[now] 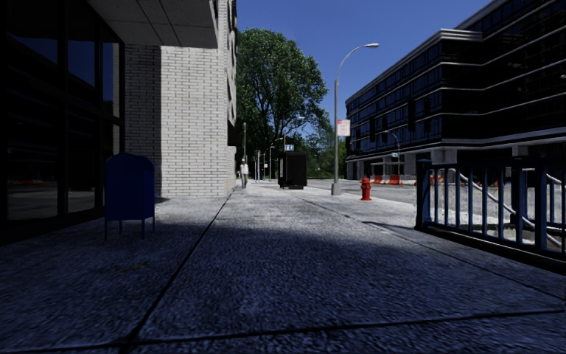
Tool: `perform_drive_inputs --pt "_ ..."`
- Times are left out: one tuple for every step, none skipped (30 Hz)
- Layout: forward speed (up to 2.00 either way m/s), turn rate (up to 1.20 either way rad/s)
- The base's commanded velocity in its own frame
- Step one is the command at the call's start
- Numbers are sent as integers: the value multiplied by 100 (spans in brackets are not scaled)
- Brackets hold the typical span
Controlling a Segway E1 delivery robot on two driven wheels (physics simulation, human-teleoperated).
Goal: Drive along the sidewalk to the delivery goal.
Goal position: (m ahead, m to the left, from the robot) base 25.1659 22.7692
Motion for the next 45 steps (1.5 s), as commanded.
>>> perform_drive_inputs --pt "200 0" --pt "200 0" --pt "200 0" --pt "200 0" --pt "200 0" --pt "200 0" --pt "200 0" --pt "200 0" --pt "200 0" --pt "200 0" --pt "200 0" --pt "200 0" --pt "200 0" --pt "200 0" --pt "200 0" --pt "200 0" --pt "200 0" --pt "200 0" --pt "200 0" --pt "200 0" --pt "200 0" --pt "200 0" --pt "200 0" --pt "200 0" --pt "200 0" --pt "200 0" --pt "200 0" --pt "200 0" --pt "200 0" --pt "200 0" --pt "200 0" --pt "200 0" --pt "200 0" --pt "200 0" --pt "200 0" --pt "200 0" --pt "200 0" --pt "200 0" --pt "200 0" --pt "200 0" --pt "200 0" --pt "200 0" --pt "200 0" --pt "200 0" --pt "200 0"
